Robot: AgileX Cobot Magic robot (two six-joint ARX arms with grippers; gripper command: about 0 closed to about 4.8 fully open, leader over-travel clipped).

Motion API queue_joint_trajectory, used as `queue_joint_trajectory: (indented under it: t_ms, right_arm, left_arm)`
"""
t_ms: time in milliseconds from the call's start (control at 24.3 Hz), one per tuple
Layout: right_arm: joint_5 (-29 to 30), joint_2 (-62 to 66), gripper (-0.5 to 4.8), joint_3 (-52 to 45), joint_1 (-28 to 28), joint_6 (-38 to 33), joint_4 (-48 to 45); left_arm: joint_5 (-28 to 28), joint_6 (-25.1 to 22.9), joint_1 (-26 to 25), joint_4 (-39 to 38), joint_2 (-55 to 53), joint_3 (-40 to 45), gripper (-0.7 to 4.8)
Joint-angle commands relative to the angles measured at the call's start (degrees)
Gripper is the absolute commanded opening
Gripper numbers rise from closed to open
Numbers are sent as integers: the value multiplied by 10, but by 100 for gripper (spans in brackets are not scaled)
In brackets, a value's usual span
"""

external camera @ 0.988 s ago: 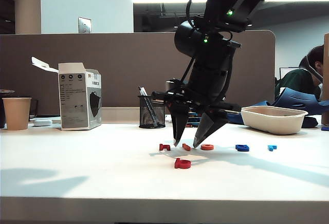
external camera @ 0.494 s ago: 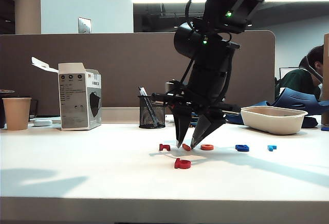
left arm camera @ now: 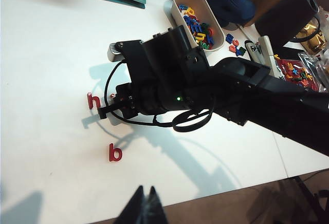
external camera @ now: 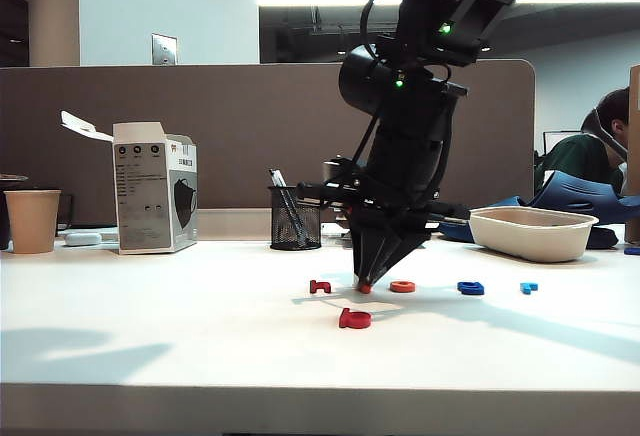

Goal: Select the appropriate letters from the row of letter magnets placed on the table to arrange into the word "big".

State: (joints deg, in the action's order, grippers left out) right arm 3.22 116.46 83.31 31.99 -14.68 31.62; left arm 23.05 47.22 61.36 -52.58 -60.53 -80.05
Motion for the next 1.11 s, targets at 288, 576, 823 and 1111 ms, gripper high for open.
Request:
queue_joint_trajectory:
  t_ms: [288,576,823,1111]
  right_arm:
    - [9,-42,-8,-3,2,-4,30]
    - [10,-62,-8,-3,2,-33,77]
    - [9,-72,-8,-3,2,-40,143]
    - [8,-106,-8,-21,2,-52,163]
  left_arm:
    - [2,-3,-1,4,1,-2,-5]
    - [2,-3,-1,4,1,-2,-5]
    - [2,-3,-1,4,1,-2,-5]
    - [2,-3,-1,4,1,-2,-5]
